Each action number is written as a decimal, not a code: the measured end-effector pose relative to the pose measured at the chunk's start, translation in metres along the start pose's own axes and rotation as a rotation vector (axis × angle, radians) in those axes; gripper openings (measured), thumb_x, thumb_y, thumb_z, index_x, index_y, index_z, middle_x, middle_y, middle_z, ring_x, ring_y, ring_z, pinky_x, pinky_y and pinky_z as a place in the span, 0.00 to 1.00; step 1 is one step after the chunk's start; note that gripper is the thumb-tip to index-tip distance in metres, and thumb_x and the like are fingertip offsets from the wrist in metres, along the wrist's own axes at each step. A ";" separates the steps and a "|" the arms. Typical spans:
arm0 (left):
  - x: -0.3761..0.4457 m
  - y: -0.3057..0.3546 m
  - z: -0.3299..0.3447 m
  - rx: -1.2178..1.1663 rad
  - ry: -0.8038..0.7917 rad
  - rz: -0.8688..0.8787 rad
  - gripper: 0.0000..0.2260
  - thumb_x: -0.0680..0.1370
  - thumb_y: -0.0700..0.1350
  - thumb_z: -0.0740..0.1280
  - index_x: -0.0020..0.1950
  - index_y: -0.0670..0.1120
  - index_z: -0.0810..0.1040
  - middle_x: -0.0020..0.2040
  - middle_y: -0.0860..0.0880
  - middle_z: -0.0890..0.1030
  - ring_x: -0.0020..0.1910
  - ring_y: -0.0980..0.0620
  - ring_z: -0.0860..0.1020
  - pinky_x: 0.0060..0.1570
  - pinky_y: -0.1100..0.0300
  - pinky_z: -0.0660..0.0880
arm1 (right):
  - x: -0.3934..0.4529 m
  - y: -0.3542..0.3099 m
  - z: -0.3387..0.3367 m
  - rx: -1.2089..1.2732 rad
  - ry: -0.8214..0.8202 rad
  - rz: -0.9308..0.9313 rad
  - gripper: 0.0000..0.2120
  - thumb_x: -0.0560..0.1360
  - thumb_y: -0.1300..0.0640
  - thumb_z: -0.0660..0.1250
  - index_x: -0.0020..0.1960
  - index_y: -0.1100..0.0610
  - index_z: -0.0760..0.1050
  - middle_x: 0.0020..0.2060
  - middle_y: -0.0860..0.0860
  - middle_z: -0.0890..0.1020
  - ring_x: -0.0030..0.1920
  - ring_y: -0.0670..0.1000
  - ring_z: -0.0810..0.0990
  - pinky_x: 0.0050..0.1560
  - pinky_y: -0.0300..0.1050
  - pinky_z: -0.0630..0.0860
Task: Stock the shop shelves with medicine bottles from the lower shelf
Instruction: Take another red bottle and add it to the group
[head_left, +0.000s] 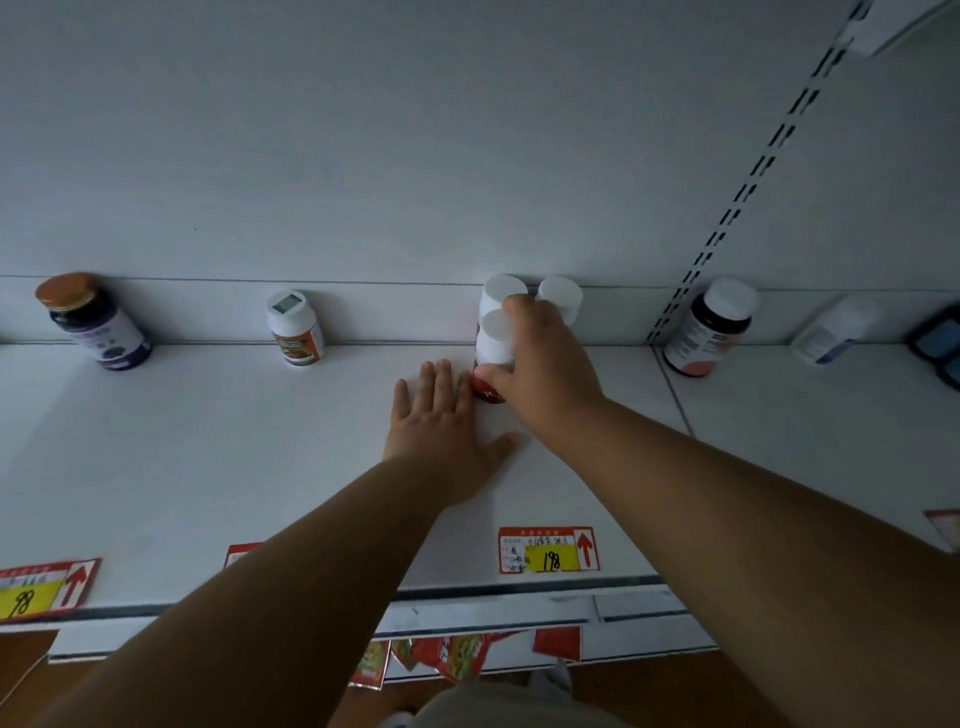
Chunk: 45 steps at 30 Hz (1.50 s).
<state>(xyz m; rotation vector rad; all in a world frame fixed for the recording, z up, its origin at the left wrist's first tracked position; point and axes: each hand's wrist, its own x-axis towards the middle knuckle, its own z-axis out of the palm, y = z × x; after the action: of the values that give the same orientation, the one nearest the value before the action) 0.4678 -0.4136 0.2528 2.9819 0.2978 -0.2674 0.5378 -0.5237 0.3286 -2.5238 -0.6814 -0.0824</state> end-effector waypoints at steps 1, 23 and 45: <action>0.001 -0.001 0.000 -0.003 -0.002 0.006 0.45 0.74 0.76 0.39 0.80 0.47 0.37 0.80 0.43 0.38 0.78 0.44 0.35 0.76 0.41 0.40 | -0.002 -0.002 0.000 -0.006 0.002 0.018 0.30 0.71 0.53 0.76 0.67 0.57 0.66 0.59 0.56 0.72 0.57 0.59 0.75 0.50 0.48 0.72; -0.241 -0.079 -0.030 -0.208 0.336 -0.095 0.33 0.78 0.62 0.61 0.79 0.53 0.55 0.70 0.50 0.74 0.69 0.46 0.70 0.68 0.48 0.66 | -0.165 -0.120 0.005 0.245 0.108 -0.164 0.15 0.77 0.52 0.67 0.61 0.56 0.73 0.55 0.52 0.78 0.54 0.51 0.76 0.53 0.46 0.74; -0.350 -0.315 0.100 -0.340 0.099 -0.068 0.25 0.78 0.59 0.61 0.74 0.52 0.66 0.70 0.48 0.73 0.69 0.45 0.71 0.68 0.45 0.69 | -0.312 -0.274 0.246 0.233 -0.108 0.086 0.17 0.75 0.52 0.71 0.63 0.51 0.73 0.59 0.47 0.74 0.57 0.46 0.76 0.53 0.39 0.74</action>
<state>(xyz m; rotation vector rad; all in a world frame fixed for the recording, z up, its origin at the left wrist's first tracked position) 0.0486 -0.1868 0.1859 2.6554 0.4106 -0.0667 0.1147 -0.3398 0.1859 -2.3412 -0.5870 0.1559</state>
